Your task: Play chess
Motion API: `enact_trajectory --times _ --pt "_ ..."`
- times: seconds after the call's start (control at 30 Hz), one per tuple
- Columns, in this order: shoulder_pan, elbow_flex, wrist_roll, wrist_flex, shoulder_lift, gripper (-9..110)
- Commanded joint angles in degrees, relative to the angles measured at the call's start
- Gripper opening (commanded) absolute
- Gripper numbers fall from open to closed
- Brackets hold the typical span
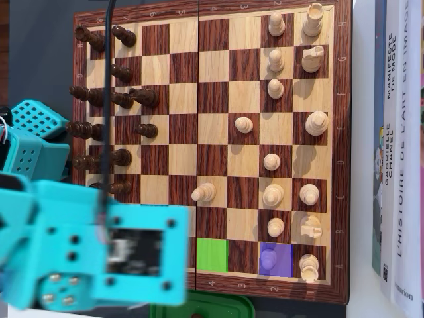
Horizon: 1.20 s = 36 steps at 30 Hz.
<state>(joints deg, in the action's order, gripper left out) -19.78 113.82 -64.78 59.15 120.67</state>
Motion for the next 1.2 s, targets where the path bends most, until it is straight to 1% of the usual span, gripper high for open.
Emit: enact_trajectory --times 0.0,0.37,0.57,0.93,1.17 --pt "-0.44 -5.71 0.35 0.09 -3.16 16" --pt "-0.62 -23.38 0.44 0.70 -26.63 16" --pt "-0.44 -31.99 0.44 1.05 -36.21 16" --pt "-0.18 -52.21 -0.18 13.45 -50.63 16" --pt "-0.09 -59.41 -0.26 15.12 -56.16 16"
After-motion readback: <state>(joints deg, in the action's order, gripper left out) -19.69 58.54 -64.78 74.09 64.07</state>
